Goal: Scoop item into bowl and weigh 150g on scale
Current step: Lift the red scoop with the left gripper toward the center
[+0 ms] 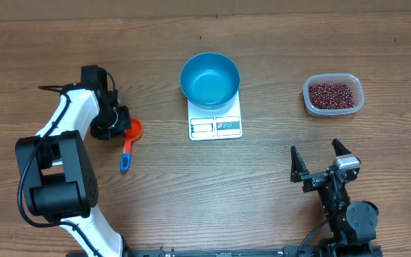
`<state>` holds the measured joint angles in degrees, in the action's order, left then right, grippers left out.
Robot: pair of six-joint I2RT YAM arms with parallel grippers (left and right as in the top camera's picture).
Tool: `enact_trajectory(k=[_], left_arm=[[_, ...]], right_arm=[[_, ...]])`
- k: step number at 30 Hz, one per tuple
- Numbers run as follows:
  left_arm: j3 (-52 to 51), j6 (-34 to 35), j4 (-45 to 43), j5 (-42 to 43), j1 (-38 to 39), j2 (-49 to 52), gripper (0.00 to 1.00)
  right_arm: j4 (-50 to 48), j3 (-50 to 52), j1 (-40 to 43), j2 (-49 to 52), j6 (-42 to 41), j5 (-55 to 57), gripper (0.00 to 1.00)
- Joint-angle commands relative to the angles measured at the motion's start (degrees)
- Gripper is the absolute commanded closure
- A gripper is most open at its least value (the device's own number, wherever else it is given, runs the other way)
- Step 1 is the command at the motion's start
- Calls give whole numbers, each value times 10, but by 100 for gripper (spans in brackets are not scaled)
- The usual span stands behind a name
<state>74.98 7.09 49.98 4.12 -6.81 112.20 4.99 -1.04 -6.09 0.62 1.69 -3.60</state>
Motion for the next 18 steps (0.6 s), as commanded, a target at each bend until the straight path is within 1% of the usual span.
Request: enact_trajectory(k=[1,6,8,12,15,18], left_arm=[[52,50,24,4,-3,-30,96],[108,97,73,4,-3,-89,96],[118,138,85,4,-3,-131,96],[119,262,109,4,-3,-209,96],[119,367,143,4,-3,-254,96],[119,438,179,4,-2,-278,96]], right_arm=[[-3,6,-3,-5,-2,6,0],[-3,6,-3,-5,-2,6,0],[-3,6,-3,-5,-2,6,0],[-3,6,-3,-5,-2,6,0],[-3,6,-3,-5,-2,6,0],[-3,6,-3,-5,-2,6,0]])
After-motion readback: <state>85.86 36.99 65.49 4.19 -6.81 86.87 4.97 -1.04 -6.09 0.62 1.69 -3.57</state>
